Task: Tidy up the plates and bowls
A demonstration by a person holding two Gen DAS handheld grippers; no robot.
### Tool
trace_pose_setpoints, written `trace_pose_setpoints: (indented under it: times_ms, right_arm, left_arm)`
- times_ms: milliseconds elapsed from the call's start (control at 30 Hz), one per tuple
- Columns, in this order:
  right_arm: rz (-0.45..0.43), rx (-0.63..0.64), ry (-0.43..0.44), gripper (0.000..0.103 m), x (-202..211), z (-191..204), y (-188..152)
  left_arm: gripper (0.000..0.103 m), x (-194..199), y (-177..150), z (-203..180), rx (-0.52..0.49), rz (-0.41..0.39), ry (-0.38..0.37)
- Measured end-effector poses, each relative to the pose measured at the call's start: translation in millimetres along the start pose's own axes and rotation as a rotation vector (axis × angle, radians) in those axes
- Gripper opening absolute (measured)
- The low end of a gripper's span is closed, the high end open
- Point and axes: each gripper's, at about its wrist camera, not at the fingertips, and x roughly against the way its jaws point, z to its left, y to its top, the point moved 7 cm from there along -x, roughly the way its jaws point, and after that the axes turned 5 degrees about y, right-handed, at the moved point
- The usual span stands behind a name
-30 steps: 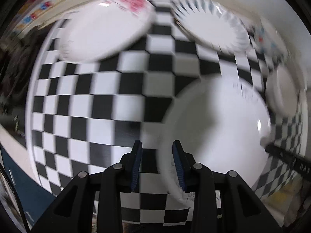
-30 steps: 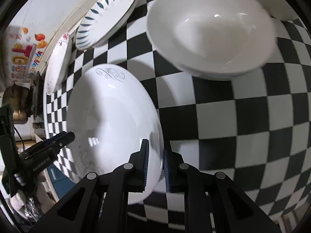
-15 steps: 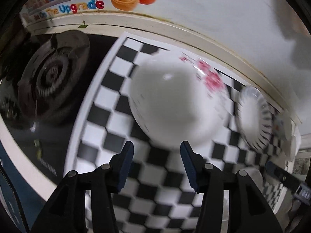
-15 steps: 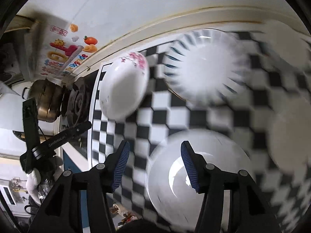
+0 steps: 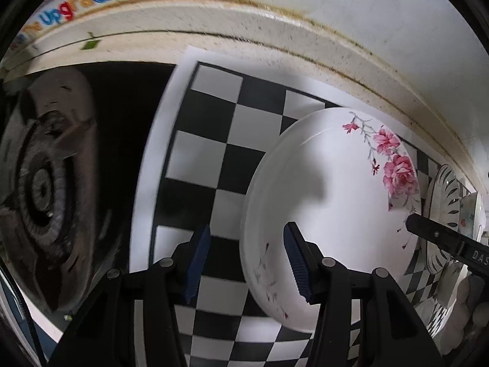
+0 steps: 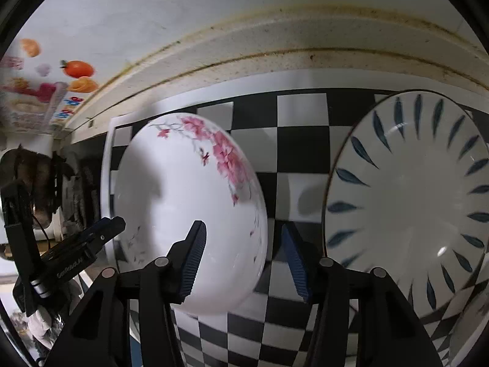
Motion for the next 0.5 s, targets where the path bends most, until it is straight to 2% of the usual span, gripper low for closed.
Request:
trace_pose_setpoints:
  times_ms: [67, 100, 167, 200, 300, 500]
  right_arm:
    - [0.02, -0.006, -0.006, 0.045, -9, -3, 3]
    - [0.03, -0.009, -0.009, 0.038, -13, -4, 4]
    - [0.051, -0.018, -0.019, 0.023, -22, -6, 5]
    - [0.054, -0.016, -0.042, 0.019, -25, -7, 7]
    - [0.044, -0.007, -0.04, 0.018, -28, -6, 9]
    - [0.021, 0.021, -0.045, 0.016, -26, 5, 5]
  left_arm:
    - [0.048, -8, 0, -3, -0.025, 0.019, -0.012]
    - [0.047, -12, -1, -5, -0.037, 0.029, -0.019]
    - [0.036, -16, -2, -9, -0.054, 0.033, -0.045]
    - [0.03, -16, -4, -10, -0.063, 0.028, -0.034]
    - [0.029, -16, -8, -10, -0.089, 0.01, -0.006]
    - [0.028, -2, -16, -7, -0.072, -0.02, 0.009]
